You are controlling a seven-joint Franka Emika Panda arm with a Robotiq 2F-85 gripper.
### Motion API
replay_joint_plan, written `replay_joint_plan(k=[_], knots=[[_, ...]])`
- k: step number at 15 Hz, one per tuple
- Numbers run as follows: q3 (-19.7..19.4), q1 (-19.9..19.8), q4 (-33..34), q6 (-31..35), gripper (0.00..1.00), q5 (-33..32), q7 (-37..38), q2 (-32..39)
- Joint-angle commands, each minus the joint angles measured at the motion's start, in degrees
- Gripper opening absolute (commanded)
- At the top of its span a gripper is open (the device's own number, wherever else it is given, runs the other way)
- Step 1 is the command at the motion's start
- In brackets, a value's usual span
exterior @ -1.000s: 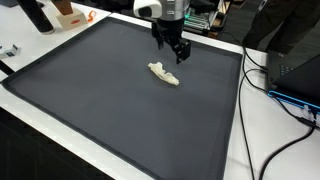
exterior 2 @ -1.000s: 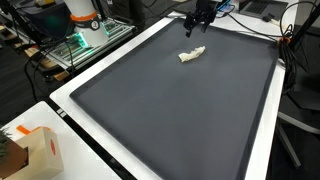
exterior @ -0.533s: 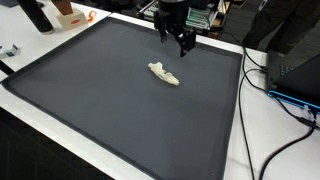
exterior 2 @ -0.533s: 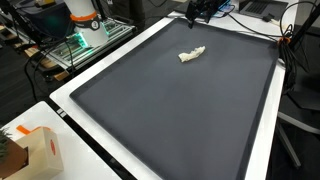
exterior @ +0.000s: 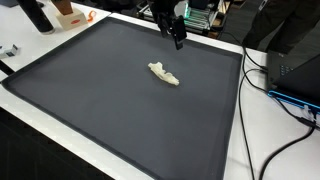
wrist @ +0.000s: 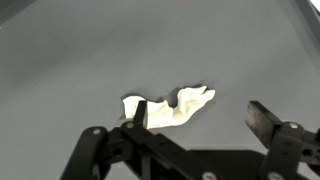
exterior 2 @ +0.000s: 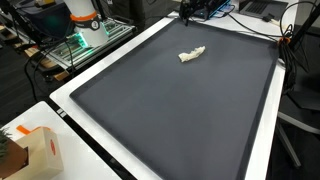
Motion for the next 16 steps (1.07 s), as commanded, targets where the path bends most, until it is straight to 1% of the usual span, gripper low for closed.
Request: replay_joint_plan(k=[1, 5, 10, 14, 16], knots=[[0.68, -2.96, -7.61, 4.93, 1.0, 8.34, -2.54, -3.65], [0.31, -5.53, -12.55, 8.94, 1.0, 17.57, -5.17, -4.12], [-0.71, -8.26, -17.07, 10.48, 1.0, 28.9, -9.66, -3.27], [-1.98, -9.55, -19.31, 10.87, 1.0, 35.14, -11.39, -2.34], [-2.66, -9.83, -19.98, 11.62, 1.0, 37.13, -10.97, -1.84]])
